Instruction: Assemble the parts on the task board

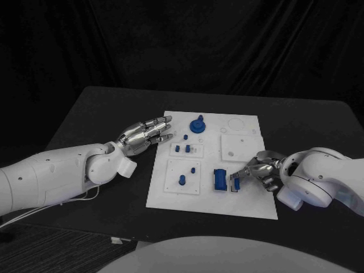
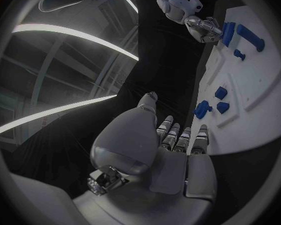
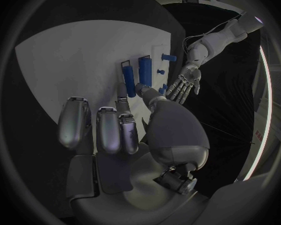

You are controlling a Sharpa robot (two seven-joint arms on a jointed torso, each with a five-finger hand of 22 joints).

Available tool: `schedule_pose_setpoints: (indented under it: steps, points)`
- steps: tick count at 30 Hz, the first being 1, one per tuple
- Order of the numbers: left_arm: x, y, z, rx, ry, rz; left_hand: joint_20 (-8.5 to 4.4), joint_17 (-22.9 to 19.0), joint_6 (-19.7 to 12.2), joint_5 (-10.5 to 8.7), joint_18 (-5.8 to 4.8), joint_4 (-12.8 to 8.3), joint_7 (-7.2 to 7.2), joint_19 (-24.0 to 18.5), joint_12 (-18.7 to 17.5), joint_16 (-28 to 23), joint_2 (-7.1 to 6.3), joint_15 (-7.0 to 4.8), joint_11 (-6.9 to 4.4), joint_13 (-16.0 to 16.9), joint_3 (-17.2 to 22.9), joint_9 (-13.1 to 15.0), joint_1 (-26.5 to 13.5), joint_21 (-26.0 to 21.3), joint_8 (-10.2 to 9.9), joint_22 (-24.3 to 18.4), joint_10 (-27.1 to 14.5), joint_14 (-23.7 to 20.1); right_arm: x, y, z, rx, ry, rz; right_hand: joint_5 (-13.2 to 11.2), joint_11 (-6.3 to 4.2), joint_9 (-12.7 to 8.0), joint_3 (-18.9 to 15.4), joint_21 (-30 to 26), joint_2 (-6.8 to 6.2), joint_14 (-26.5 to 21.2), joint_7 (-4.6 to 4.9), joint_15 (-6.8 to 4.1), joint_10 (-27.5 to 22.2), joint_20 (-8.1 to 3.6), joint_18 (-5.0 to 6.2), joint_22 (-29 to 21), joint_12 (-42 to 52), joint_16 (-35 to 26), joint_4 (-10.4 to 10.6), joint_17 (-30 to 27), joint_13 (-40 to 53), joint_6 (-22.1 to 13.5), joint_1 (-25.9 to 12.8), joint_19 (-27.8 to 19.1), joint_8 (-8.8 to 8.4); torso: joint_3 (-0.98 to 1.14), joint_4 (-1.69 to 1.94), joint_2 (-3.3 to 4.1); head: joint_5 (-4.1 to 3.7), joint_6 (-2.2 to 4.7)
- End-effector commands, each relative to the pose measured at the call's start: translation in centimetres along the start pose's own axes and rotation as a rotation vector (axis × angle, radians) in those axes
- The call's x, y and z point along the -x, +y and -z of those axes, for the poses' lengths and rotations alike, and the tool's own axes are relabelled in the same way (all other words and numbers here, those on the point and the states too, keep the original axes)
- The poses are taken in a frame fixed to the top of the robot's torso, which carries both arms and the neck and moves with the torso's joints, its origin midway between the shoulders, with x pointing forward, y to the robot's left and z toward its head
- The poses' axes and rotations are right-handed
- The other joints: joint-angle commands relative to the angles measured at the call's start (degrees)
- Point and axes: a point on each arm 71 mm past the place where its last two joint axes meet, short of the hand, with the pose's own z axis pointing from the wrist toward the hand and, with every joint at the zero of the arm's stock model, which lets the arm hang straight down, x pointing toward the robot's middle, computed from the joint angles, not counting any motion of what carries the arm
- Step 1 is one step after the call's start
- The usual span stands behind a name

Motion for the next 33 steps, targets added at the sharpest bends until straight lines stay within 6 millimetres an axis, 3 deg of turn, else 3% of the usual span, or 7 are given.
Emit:
schedule_pose_setpoints:
  steps: [1, 10, 20, 27, 33]
  points:
    - [-0.17, -0.01, -0.02, -0.011, 0.012, 0.014, -0.1, 0.04, -0.22, 0.24, 0.64, -0.31, 0.27, 0.3, 0.17, 0.22, 0.55, -0.46, 0.5, 0.05, 0.08, 0.02, -0.21, 0.27, 0.27, -0.05, 0.09, 0.09, -0.31, 0.04, -0.04, -0.005, 0.02, 0.04, -0.37, 0.1, -0.06, -0.47, -0.29, 0.04, 2.31, 0.18, 0.04, 5.91, 0.31, -0.36, 9.6, 0.2, -0.21, 0.19, -0.05, 15.1, -0.41, -0.44, 0.08, 0.2, 0.0, 0.01, -0.01, 0.04, 0.0]
    - [-0.17, 0.03, -0.01, -0.01, 0.012, 0.015, -0.1, 0.04, -0.22, 0.24, 0.64, -0.31, 0.27, 0.3, 0.17, 0.22, 0.55, -0.46, 0.5, 0.05, 0.08, 0.02, -0.21, 0.27, 0.27, -0.05, 0.09, 0.09, -0.67, 0.14, -0.11, -0.007, 0.042, 0.06, -1.23, 0.08, -0.16, -1.01, -0.32, 0.11, 2.31, 0.15, 0.03, 5.91, 0.3, -0.36, 9.59, 0.2, -0.23, 0.44, -0.11, 15.1, -0.45, -0.5, 0.08, 0.28, -0.02, 0.03, 0.0, -0.01, 0.0]
    - [-0.15, 0.07, 0.01, -0.007, 0.012, 0.015, -0.1, 0.04, -0.22, 0.24, 0.64, -0.31, 0.27, 0.3, 0.17, 0.22, 0.55, -0.46, 0.5, 0.05, 0.08, 0.02, -0.21, 0.27, 0.27, -0.05, 0.09, 0.09, -0.74, 0.08, -0.1, -0.007, 0.042, 0.068, -6.5, 0.18, -0.79, -3.91, -0.53, 0.22, 2.3, 0.28, 0.11, 5.91, 0.36, -0.34, 9.54, 0.2, -0.28, 2.79, -0.28, 15.1, -0.67, -2.1, 0.09, 0.51, 0.0, -0.04, -0.01, 0.08, 0.0]
    - [-0.11, 0.1, 0.01, -0.006, 0.012, 0.015, -0.1, 0.04, -0.27, 0.24, 0.65, -0.36, 0.32, 0.29, 0.13, 0.23, 0.57, -0.42, 0.53, 0.04, 0.1, 0.02, -0.24, 0.26, 0.28, -0.08, 0.07, 0.09, -0.59, 0.06, -0.03, -0.001, 0.021, 0.068, -12.4, 0.29, -1.25, -7.14, -0.71, -0.2, 2.3, 0.39, 0.22, 5.91, 0.46, -0.31, 9.51, 0.2, -0.29, 6.03, -0.4, 15.1, -0.84, -5.01, 0.08, 0.7, 0.01, -0.03, 0.0, 0.08, 0.0]
    - [-0.06, 0.13, 0.04, -0.005, 0.011, 0.015, -0.1, 0.04, -0.27, 0.24, 0.65, -0.36, 0.32, 0.29, 0.13, 0.23, 0.57, -0.42, 0.53, 0.04, 0.1, 0.02, -0.24, 0.26, 0.28, -0.08, 0.07, 0.09, -0.37, -0.07, 0.16, 0.005, -0.003, 0.079, -13.93, 0.24, -1.47, -10.09, -0.73, -0.75, 2.32, 0.3, 0.15, 5.91, 0.43, -0.3, 9.52, 0.2, -0.22, 8.09, -0.32, 15.1, -1.01, -6.33, 0.12, 0.98, 0.03, -0.02, 0.01, 0.17, 0.0]
